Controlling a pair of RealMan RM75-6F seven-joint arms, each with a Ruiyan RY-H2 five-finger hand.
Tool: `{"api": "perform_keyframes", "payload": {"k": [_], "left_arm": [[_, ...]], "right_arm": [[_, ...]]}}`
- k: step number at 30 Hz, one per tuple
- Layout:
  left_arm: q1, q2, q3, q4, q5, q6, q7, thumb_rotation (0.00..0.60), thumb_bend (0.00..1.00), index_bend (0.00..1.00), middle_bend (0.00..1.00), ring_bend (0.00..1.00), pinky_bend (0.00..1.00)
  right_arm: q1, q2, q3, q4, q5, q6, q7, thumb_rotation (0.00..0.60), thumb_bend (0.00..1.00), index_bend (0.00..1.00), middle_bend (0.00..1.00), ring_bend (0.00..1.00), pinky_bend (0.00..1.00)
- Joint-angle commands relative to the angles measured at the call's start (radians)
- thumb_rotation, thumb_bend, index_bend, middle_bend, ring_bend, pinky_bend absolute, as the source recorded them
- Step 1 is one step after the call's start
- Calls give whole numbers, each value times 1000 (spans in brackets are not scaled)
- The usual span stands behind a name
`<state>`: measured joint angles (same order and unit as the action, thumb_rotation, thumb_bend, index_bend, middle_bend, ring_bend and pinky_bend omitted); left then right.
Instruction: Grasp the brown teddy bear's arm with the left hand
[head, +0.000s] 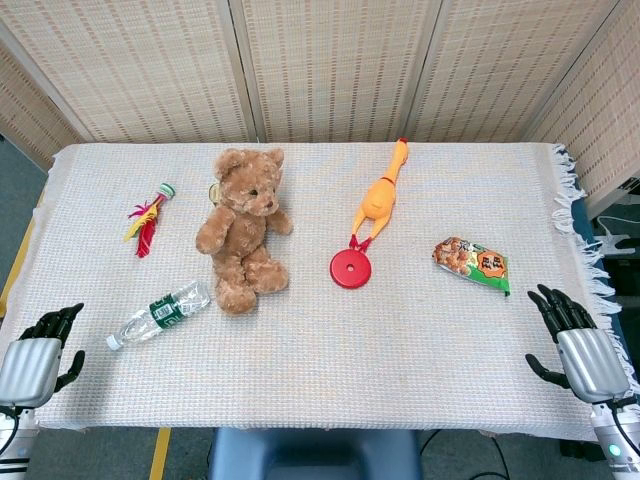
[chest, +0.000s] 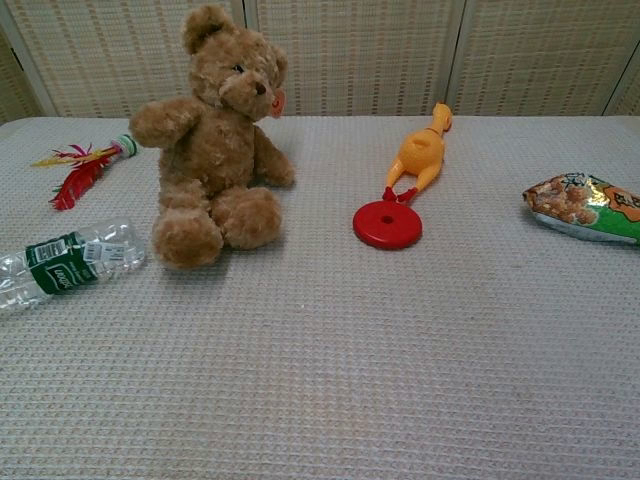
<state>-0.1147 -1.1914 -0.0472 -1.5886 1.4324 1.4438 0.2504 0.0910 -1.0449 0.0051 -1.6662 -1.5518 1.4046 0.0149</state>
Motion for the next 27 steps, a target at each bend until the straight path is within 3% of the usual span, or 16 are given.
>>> {"api": "perform_keyframes", "payload": {"k": [1, 9, 13, 20, 27], "left_arm": [[0, -4, 0, 4, -2, 0, 6, 600, 409, 116, 165, 168, 383], [0, -28, -8, 17, -18, 7, 47, 600, 410, 116, 166, 169, 399], [-7, -74, -29, 39, -41, 15, 66, 600, 413, 99, 165, 168, 412], [-73, -194, -101, 92, -133, -55, 85, 600, 423, 62, 152, 187, 427], [-191, -336, -208, 173, -211, -111, 122, 600, 426, 18, 129, 186, 421]], "right_arm": [[-2, -3, 0, 3, -1, 3, 0, 600, 157, 0, 0, 0, 140], [-10, -25, 7, 20, -25, 47, 11, 600, 157, 0, 0, 0, 140], [-6, -46, 9, 74, -93, 103, 78, 600, 157, 0, 0, 0, 140], [-21, -48, 12, 111, -126, 172, 135, 600, 152, 0, 0, 0, 139], [-2, -36, 20, 114, -101, 137, 187, 600, 152, 0, 0, 0, 140]]}}
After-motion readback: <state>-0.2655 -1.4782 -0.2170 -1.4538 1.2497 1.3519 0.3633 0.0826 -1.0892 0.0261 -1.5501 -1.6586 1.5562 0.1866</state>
